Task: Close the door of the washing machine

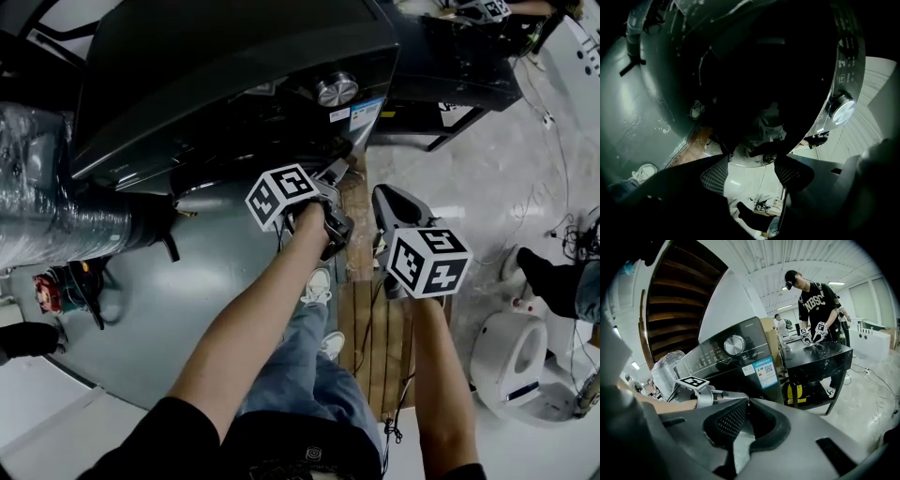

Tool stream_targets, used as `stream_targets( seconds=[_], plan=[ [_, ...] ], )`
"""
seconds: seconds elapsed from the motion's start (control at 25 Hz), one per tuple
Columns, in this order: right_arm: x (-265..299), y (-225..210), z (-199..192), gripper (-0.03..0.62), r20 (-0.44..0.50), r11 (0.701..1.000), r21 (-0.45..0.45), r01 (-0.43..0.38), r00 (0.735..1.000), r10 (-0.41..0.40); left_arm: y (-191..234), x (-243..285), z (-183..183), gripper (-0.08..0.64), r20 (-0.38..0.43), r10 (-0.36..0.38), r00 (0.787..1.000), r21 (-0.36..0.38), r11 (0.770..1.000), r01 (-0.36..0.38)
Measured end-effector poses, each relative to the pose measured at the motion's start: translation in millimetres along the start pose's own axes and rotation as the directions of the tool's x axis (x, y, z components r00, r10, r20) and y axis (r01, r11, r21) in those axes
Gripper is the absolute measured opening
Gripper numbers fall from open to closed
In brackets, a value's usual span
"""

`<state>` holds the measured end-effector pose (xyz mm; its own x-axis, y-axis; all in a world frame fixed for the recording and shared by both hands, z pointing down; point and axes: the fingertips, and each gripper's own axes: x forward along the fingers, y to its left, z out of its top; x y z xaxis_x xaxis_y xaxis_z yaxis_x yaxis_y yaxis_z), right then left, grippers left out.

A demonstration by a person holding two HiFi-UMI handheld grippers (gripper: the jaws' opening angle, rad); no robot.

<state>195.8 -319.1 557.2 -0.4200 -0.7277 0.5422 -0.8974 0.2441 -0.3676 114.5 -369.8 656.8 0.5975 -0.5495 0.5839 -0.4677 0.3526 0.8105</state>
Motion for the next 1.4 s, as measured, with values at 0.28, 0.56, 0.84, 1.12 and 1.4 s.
stream_targets(
  seconds=[0.28,0.56,0.84,1.12,1.4],
  plan=[
    [19.4,-3.9,7.9,0.023,-0.010,1.000,0.001,-0.018,1.000,0.018,-8.3,11.4,19.5,0.316,0.065,-0.027,0.997,-0.008,1.000,0.028],
    [30.4,-10.0,10.6,0.023,-0.014,1.000,0.006,-0.025,1.000,0.025,-11.8,19.0,29.5,0.318,0.106,-0.082,0.991,0.008,0.997,0.082],
    [35.3,-12.9,10.2,0.023,-0.017,1.000,0.010,-0.029,0.999,0.029,-11.2,22.7,30.4,0.318,0.095,-0.057,0.994,0.005,0.998,0.057],
    [34.8,-15.0,12.3,0.023,-0.017,1.000,0.003,-0.026,1.000,0.026,-9.2,32.0,28.7,0.318,0.074,-0.022,0.997,-0.019,1.000,0.023],
    [29.8,-20.7,12.7,0.023,-0.017,1.000,0.006,-0.016,1.000,0.016,-9.2,40.9,32.8,0.318,0.056,0.001,0.998,-0.031,1.000,0.001]
  ],
)
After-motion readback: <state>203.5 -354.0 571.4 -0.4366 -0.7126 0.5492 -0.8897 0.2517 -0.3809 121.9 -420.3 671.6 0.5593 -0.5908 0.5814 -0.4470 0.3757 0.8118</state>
